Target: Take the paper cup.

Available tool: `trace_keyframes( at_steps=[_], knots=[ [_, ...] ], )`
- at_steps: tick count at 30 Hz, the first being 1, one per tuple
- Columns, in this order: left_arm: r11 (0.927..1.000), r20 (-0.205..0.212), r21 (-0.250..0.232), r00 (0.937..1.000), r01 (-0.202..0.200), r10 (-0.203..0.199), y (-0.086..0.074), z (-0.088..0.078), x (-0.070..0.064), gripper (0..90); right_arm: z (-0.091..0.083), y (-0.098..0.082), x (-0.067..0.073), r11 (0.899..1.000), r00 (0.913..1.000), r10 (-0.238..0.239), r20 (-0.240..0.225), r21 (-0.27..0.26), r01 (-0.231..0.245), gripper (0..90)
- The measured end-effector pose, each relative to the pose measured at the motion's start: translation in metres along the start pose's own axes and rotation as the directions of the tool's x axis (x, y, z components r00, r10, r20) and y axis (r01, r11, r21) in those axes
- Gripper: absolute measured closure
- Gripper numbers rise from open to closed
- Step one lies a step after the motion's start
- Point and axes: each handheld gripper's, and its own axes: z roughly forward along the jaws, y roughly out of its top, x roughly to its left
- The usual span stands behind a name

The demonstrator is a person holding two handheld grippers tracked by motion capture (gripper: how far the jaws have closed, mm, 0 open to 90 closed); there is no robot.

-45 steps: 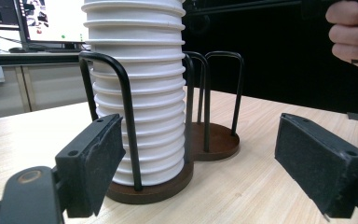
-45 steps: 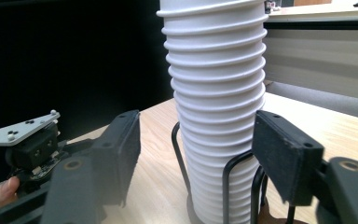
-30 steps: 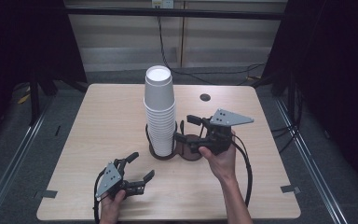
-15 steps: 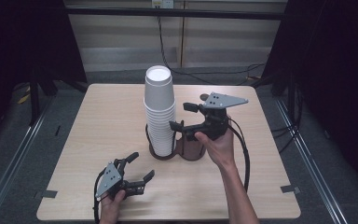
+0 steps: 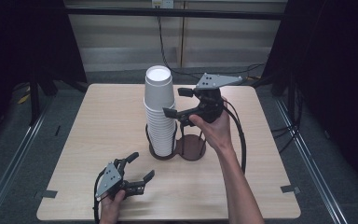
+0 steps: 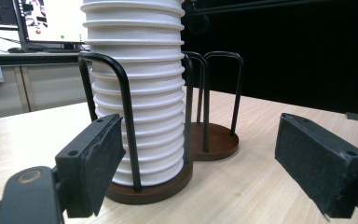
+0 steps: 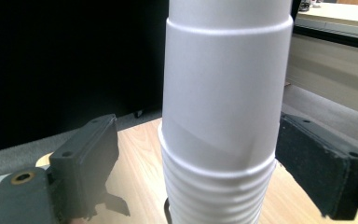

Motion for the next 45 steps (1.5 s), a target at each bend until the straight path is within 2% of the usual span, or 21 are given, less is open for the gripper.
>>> trace_keyframes(
  at_steps=[3, 7, 10, 14, 15, 17, 20, 22, 23, 32, 35, 45],
  knots=[
    [0.9999, 0.001, 0.002, 0.9999, -0.011, 0.011, 0.0, 0.0, 0.001, 15.5, 0.005, 0.009, -0.002, 1.0, 1.0, -0.006, 0.004, 0.018, 0.005, 13.1],
    [1.0, 0.001, 0.001, 1.0, 0.0, 0.0, 0.0, 0.0, 0.0, 15.5, 0.01, 0.017, -0.003, 0.999, 1.0, -0.008, 0.005, 0.035, 0.008, 13.2],
    [0.9999, 0.001, 0.002, 0.9999, -0.011, 0.011, 0.0, 0.0, 0.001, 15.5, 0.015, 0.023, -0.004, 0.999, 0.9999, -0.008, 0.014, 0.045, 0.007, 12.4],
    [0.9999, 0.001, 0.002, 0.9999, -0.011, 0.011, 0.0, 0.0, 0.001, 15.5, 0.019, 0.031, -0.006, 0.998, 0.9992, -0.024, 0.031, 0.061, 0.022, 13.0],
    [1.0, 0.001, 0.001, 1.0, -0.001, 0.001, 0.0, 0.0, 0.0, 15.5, 0.02, 0.033, -0.008, 0.998, 0.9993, -0.023, 0.029, 0.067, 0.021, 12.9],
    [1.0, 0.001, 0.001, 1.0, -0.009, 0.009, 0.0, 0.0, 0.001, 15.5, 0.023, 0.037, -0.009, 0.997, 0.9994, -0.023, 0.025, 0.076, 0.021, 12.9],
    [1.0, 0.001, 0.0, 1.0, 0.0, 0.0, 0.0, 0.0, 0.0, 15.5, 0.028, 0.042, -0.01, 0.996, 0.9991, -0.029, 0.032, 0.086, 0.026, 13.0],
    [0.9999, 0.001, 0.002, 0.9999, -0.011, 0.011, 0.0, 0.0, 0.001, 15.5, 0.031, 0.044, -0.01, 0.996, 0.9991, -0.027, 0.032, 0.087, 0.024, 13.1],
    [1.0, 0.001, 0.002, 1.0, 0.001, -0.001, 0.0, 0.0, 0.0, 15.5, 0.033, 0.045, -0.01, 0.996, 0.999, -0.028, 0.035, 0.089, 0.025, 13.2],
    [1.0, 0.001, 0.001, 1.0, 0.0, 0.0, 0.0, 0.0, 0.0, 15.5, 0.043, 0.049, -0.013, 0.994, 0.9987, -0.023, 0.045, 0.103, 0.018, 15.9],
    [1.0, 0.001, 0.001, 1.0, 0.0, 0.0, 0.0, 0.0, 0.0, 15.5, 0.045, 0.049, -0.011, 0.995, 0.998, -0.045, 0.045, 0.095, 0.041, 18.1],
    [1.0, 0.001, 0.002, 1.0, 0.0, 0.0, 0.0, 0.0, 0.0, 15.5, 0.048, 0.051, -0.012, 0.994, 0.9986, -0.036, 0.039, 0.102, 0.032, 19.7]
  ],
)
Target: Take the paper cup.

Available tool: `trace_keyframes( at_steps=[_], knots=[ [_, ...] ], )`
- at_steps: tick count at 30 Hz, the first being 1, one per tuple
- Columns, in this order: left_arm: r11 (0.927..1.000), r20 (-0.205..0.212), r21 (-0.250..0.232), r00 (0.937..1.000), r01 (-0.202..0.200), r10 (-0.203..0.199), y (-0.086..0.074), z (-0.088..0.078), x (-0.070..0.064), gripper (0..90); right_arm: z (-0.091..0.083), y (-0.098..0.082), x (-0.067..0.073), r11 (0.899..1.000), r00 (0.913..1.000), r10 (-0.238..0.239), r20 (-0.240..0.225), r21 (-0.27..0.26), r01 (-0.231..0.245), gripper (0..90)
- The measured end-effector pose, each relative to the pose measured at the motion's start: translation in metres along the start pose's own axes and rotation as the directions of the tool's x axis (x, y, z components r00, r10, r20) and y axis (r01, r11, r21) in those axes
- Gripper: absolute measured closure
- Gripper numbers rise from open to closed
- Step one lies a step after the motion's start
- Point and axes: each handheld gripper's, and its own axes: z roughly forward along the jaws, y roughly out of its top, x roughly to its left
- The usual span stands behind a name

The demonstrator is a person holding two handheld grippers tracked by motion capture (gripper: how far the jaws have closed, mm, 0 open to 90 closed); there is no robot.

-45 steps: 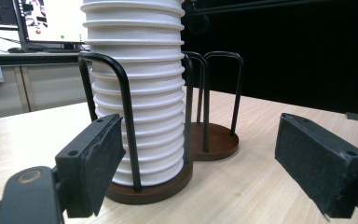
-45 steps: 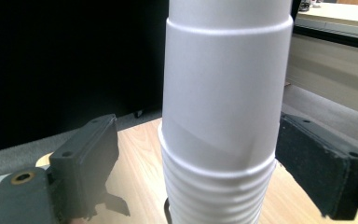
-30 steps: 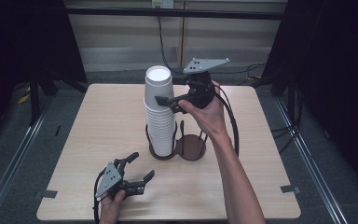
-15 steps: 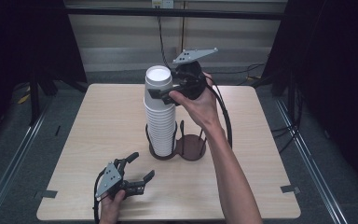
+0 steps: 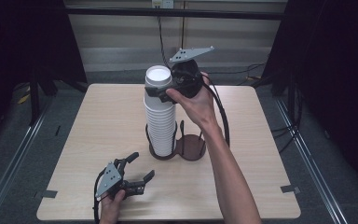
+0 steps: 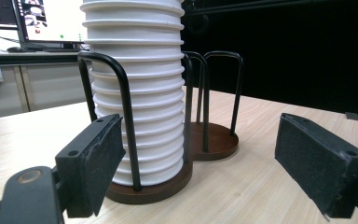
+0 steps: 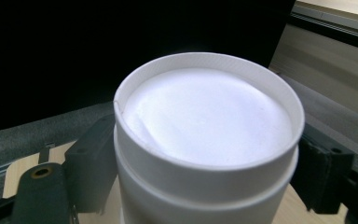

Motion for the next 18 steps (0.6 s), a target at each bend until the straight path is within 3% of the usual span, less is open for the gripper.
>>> trace_keyframes(
  at_steps=[8, 18],
  knots=[
    [1.0, 0.0, 0.0, 1.0, 0.0, 0.0, 0.0, 0.0, 0.0, 15.5, -0.0009, 0.0012, 0.0007, 1.0, 0.9999, -0.01, 0.005, 0.007, 0.01, 20.5],
    [1.0, 0.0, 0.0, 1.0, -0.001, 0.001, 0.0, 0.0, 0.0, 15.5, -0.0078, 0.0085, 0.0018, 0.999, 1.0, -0.006, -0.002, -0.041, 0.006, 20.7]
  ],
)
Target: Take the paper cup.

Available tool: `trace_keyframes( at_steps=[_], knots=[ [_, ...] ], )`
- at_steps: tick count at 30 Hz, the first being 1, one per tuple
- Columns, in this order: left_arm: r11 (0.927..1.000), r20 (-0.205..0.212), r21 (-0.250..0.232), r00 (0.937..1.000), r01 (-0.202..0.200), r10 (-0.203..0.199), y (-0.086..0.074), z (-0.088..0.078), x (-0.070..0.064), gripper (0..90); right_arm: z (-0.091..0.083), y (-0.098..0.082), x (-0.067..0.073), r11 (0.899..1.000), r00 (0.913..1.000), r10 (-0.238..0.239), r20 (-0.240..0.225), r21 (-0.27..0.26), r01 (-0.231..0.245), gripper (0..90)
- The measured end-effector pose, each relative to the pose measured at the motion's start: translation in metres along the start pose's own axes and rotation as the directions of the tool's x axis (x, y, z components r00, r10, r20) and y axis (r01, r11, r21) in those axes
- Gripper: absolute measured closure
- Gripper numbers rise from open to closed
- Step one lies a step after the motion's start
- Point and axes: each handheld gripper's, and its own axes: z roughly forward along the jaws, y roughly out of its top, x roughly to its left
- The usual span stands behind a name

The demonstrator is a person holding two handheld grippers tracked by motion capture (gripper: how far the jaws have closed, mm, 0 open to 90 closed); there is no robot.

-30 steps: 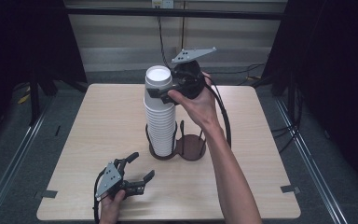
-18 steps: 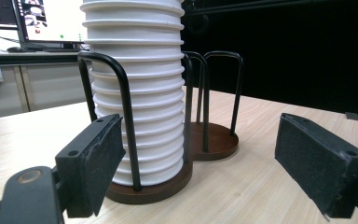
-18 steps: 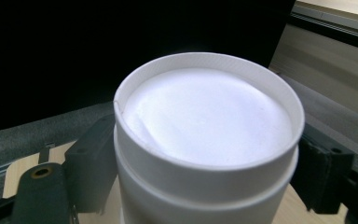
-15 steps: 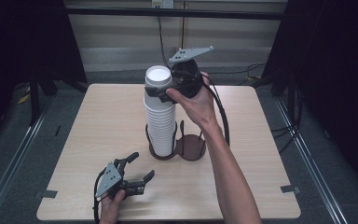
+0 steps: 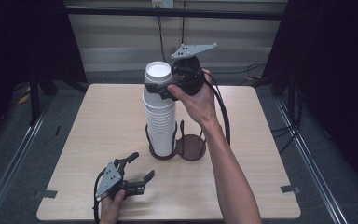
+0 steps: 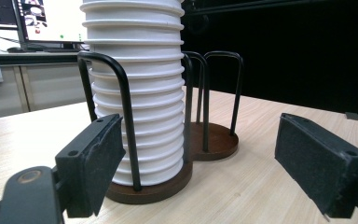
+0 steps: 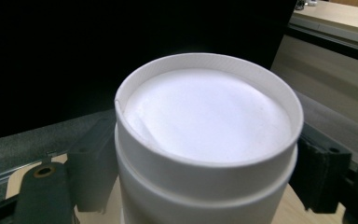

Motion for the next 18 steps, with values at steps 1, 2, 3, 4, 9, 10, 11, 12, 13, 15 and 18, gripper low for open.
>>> trace_keyframes(
  at_steps=[1, 2, 3, 4, 9, 10, 11, 12, 13, 15, 18],
  knots=[
    [1.0, -0.001, -0.001, 1.0, 0.0, 0.0, 0.0, 0.0, 0.0, 15.5, -0.002, 0.0, 0.0, 1.0, 1.0, 0.004, -0.001, -0.011, -0.004, 20.7],
    [1.0, 0.0, 0.0, 1.0, 0.0, 0.0, 0.0, 0.0, 0.0, 15.5, -0.003, 0.001, -0.001, 1.0, 0.9999, 0.009, -0.006, -0.027, -0.009, 20.8],
    [1.0, -0.001, 0.0, 1.0, 0.001, -0.001, 0.0, 0.0, 0.0, 15.5, -0.004, 0.001, -0.002, 0.999, 0.9999, 0.012, -0.011, -0.038, -0.012, 20.9],
    [1.0, 0.0, 0.0, 1.0, 0.001, -0.001, 0.0, 0.0, 0.0, 15.5, -0.006, 0.001, -0.002, 0.999, 0.9999, 0.011, -0.011, -0.045, -0.011, 20.9],
    [1.0, 0.0, 0.0, 1.0, 0.001, -0.001, 0.0, 0.0, 0.0, 15.5, -0.009, 0.001, -0.004, 0.996, 0.9994, 0.024, -0.024, -0.082, -0.026, 21.2],
    [1.0, 0.0, 0.0, 1.0, 0.0, 0.0, 0.0, 0.0, 0.0, 15.5, -0.01, 0.001, -0.004, 0.995, 0.9993, 0.028, -0.025, -0.091, -0.03, 21.2],
    [1.0, 0.0, 0.0, 1.0, 0.0, 0.0, 0.0, 0.0, 0.0, 15.5, -0.011, 0.001, -0.004, 0.994, 0.9992, 0.033, -0.024, -0.102, -0.035, 21.3],
    [1.0, 0.0, 0.0, 1.0, 0.001, -0.001, 0.0, 0.0, 0.0, 15.5, -0.012, 0.001, -0.004, 0.993, 0.9992, 0.034, -0.018, -0.114, -0.036, 21.3],
    [1.0, 0.001, -0.001, 1.0, 0.001, -0.001, 0.0, 0.0, 0.0, 15.5, -0.014, 0.002, -0.003, 0.991, 0.9993, 0.035, -0.013, -0.126, -0.036, 21.3],
    [1.0, 0.001, -0.001, 1.0, 0.001, -0.001, 0.0, 0.0, 0.0, 15.5, -0.017, 0.004, -0.003, 0.99, 0.999, 0.037, -0.023, -0.138, -0.04, 21.4],
    [1.0, 0.001, -0.001, 1.0, 0.001, -0.001, 0.0, 0.0, 0.0, 15.5, -0.021, 0.007, -0.002, 0.987, 0.9987, 0.043, -0.026, -0.156, -0.047, 21.5]
  ],
)
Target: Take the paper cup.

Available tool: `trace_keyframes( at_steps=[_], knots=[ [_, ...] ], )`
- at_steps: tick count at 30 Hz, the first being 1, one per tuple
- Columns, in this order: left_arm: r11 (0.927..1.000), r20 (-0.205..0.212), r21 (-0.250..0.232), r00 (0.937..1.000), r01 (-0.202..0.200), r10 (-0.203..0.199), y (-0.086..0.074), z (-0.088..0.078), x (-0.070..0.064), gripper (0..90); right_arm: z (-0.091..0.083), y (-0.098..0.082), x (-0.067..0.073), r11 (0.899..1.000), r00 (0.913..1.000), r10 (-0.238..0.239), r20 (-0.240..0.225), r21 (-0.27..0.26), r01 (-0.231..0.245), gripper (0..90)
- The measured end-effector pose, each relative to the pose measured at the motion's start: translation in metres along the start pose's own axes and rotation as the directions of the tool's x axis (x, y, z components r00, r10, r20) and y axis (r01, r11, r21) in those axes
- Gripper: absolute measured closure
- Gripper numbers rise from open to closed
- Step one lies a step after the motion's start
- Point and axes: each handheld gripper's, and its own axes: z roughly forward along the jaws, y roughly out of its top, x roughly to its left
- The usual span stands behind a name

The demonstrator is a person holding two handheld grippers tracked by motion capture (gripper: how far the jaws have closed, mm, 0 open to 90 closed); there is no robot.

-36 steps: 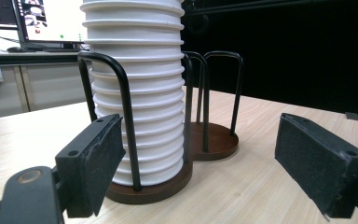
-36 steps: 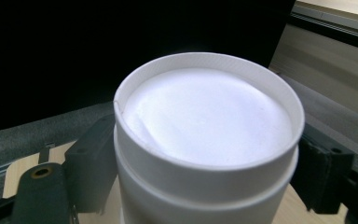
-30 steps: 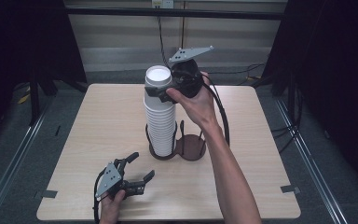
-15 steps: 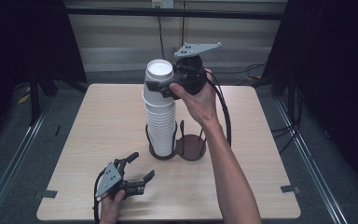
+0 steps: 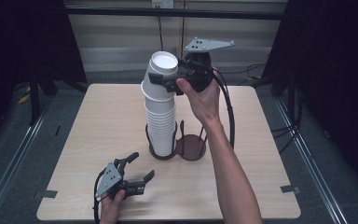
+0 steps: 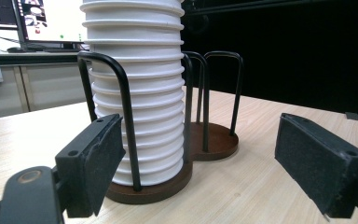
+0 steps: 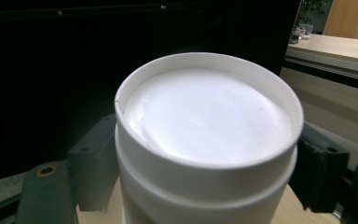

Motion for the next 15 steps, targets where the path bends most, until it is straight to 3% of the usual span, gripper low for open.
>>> trace_keyframes(
  at_steps=[15],
  knots=[
    [1.0, -0.001, 0.001, 1.0, -0.001, 0.001, 0.0, 0.0, 0.0, 15.5, -0.017, 0.008, 0.0, 0.995, 0.9998, 0.021, 0.006, -0.093, -0.02, 21.9]
  ],
)
